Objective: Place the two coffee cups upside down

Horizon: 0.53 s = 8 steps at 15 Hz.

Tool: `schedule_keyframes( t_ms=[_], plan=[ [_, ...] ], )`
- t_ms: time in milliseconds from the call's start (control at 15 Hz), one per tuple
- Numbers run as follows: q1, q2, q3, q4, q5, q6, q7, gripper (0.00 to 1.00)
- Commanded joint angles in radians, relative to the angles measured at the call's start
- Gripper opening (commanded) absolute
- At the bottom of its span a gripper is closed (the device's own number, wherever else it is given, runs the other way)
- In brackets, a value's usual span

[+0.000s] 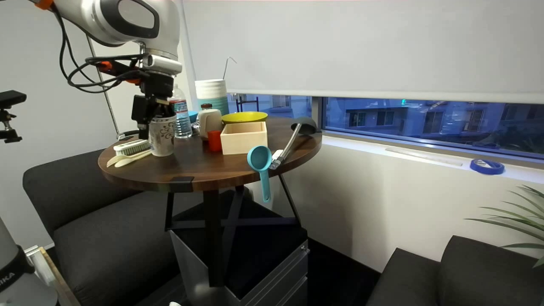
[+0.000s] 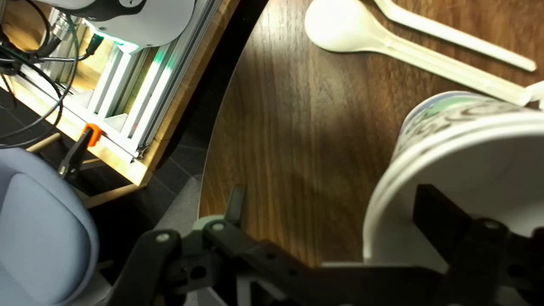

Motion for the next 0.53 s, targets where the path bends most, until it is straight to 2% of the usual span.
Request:
schedule_keyframes(
  t_ms=[0,467],
  plan=[
    [-0.015,-0.074,0.003,-0.032,-0.037,-0.026,0.12,1.0],
    [-0.034,-0.12,0.003,-0.011,-0.042,-0.176,0.304,1.0]
  ],
)
